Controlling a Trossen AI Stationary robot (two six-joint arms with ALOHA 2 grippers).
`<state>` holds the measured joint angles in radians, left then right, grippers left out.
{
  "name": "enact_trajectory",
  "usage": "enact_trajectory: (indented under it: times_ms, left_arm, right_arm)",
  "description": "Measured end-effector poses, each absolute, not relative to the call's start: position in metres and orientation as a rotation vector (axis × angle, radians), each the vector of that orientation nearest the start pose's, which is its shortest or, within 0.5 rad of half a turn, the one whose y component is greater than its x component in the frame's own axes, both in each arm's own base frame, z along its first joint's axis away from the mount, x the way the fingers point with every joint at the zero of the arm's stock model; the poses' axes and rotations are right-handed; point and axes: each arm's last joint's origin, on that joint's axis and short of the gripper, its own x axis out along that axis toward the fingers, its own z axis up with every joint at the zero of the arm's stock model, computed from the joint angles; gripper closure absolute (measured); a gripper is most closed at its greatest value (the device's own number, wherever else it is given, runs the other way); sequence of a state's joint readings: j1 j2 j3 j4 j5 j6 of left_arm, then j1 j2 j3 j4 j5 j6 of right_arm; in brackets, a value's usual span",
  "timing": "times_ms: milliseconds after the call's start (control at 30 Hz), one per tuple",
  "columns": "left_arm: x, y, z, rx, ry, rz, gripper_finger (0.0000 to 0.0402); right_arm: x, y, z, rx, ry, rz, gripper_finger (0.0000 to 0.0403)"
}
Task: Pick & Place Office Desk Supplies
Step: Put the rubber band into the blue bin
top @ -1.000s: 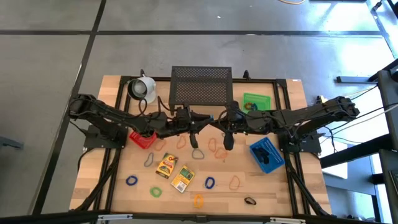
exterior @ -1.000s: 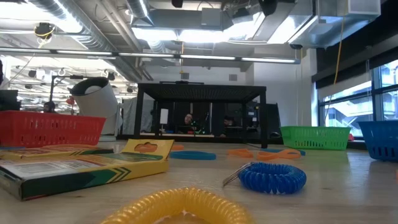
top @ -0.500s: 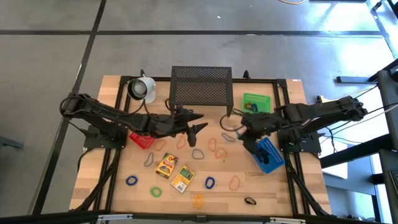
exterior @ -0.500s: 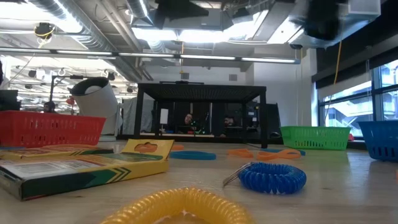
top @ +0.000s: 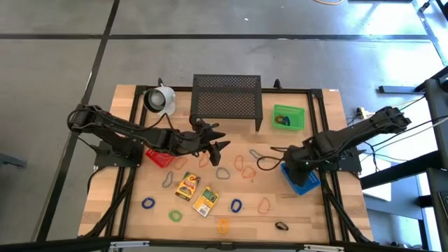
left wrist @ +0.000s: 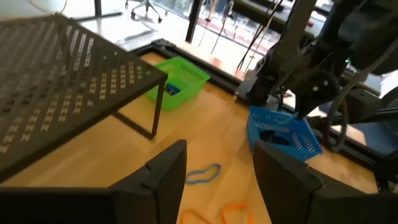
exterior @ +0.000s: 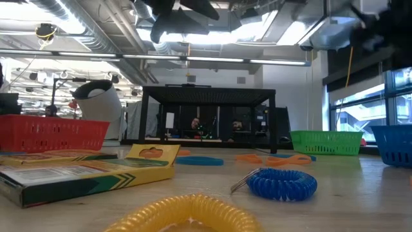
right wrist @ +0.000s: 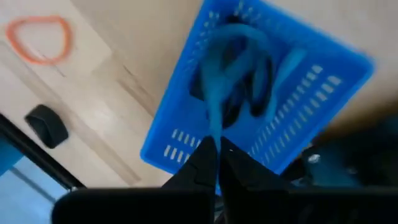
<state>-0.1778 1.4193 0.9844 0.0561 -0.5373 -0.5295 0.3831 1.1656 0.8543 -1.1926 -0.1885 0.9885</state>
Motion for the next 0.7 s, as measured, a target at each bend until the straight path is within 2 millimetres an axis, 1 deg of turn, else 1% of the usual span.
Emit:
enact_trajectory:
  times_ms: [67,167,300,433,533,700]
  left_arm:
    - [0.311,-0.041,0.280,-0.390,0.266,0.441,0.0224]
    - [0.311,-0.041,0.280,-0.411,0.270,0.426,0.0224]
    - [0.309,-0.041,0.275,-0.452,0.314,0.433,0.0224]
    - [0.305,-0.042,0.267,-0.521,0.403,0.437,0.0224]
    - [0.302,-0.044,0.260,-0.572,0.498,0.397,0.0224]
    - [0.292,-0.053,0.249,-0.611,0.682,0.340,0.0224]
  right_arm:
    - [0.159,0.071,0.220,0.666,1.586,-0.316,0.0399]
    - [0.160,0.074,0.206,0.699,1.565,-0.297,0.0399]
    - [0.157,0.073,0.193,0.741,1.561,-0.337,0.0398]
    - [0.154,0.072,0.187,0.747,1.576,-0.369,0.0396]
    - [0.153,0.071,0.184,0.744,1.583,-0.375,0.0380]
    - [0.152,0.071,0.184,0.725,1.573,-0.375,0.0329]
